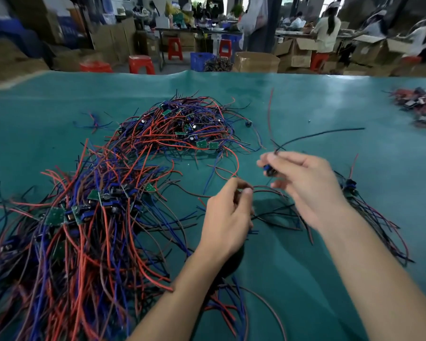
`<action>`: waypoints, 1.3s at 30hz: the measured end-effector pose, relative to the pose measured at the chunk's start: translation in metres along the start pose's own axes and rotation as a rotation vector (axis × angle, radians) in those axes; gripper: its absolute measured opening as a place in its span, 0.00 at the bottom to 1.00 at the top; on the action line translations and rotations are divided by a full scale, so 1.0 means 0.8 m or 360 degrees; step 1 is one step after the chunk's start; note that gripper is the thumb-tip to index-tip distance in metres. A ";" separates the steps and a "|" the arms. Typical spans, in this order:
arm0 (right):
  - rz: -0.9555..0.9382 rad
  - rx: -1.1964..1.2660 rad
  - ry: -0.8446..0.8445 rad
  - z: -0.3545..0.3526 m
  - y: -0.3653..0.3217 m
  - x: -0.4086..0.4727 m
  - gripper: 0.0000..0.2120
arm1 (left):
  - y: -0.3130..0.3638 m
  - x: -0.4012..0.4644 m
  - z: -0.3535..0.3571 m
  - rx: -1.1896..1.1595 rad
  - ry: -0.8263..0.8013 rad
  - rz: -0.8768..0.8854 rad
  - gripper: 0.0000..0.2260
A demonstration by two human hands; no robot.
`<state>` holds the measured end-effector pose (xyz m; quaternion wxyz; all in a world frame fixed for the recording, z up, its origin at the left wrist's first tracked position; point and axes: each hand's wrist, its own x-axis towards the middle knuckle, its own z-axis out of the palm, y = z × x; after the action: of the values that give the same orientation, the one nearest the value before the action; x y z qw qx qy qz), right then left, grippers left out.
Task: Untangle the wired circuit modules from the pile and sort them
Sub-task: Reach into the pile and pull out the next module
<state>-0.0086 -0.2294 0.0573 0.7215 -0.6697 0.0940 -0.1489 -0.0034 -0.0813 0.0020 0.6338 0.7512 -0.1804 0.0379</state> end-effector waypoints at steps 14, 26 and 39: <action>0.0105 0.0064 -0.0022 0.002 0.041 -0.015 0.03 | -0.001 -0.002 -0.002 0.0001 -0.0024 -0.0059 0.07; -0.0017 -0.0127 -0.0123 0.002 0.046 -0.015 0.05 | 0.000 0.000 -0.003 0.0130 -0.0029 0.0011 0.07; -0.0382 0.0029 0.0978 -0.070 0.012 0.003 0.08 | 0.002 -0.002 -0.001 0.0128 0.0048 -0.0066 0.03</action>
<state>-0.0238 -0.2823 0.0431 0.6426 -0.5932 0.2263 -0.4288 -0.0049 -0.0804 0.0036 0.6065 0.7789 -0.1535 0.0433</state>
